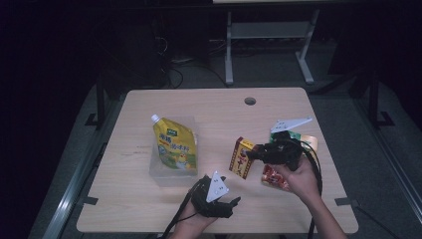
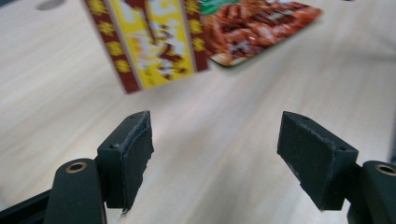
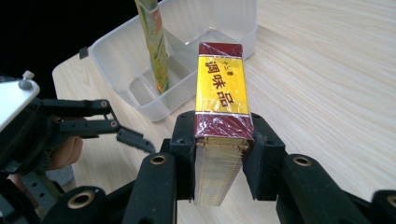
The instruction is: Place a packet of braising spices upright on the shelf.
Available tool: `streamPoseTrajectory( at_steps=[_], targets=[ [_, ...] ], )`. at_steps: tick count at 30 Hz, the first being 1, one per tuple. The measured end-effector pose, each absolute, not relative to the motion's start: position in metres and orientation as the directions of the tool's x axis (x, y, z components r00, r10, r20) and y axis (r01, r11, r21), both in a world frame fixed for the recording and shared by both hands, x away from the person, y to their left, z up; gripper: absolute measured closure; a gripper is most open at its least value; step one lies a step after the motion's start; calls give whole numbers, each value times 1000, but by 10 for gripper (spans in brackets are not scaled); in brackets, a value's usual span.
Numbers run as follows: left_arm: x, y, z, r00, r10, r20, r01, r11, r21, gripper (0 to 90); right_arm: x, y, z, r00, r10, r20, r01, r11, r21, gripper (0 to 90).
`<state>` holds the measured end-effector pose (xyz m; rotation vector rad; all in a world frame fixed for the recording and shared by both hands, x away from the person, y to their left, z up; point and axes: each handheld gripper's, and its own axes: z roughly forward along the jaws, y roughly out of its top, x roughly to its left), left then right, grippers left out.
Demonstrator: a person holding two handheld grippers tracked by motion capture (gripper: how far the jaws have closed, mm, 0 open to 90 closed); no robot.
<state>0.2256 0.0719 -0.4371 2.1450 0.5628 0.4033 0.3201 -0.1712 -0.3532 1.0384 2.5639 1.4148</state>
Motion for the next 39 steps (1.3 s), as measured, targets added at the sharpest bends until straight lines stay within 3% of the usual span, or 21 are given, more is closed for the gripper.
streamPoseTrajectory(
  at_steps=[12,39],
  targets=[
    [218,77,-438,898,433,73,192,-536,822,259,330,-149,-337,-849,485,211,444,436,783,670],
    [210,75,-444,921,383,73,165,-553,817,256,332,-98,-307,-932,341,123,294,509,809,670]
  ],
)
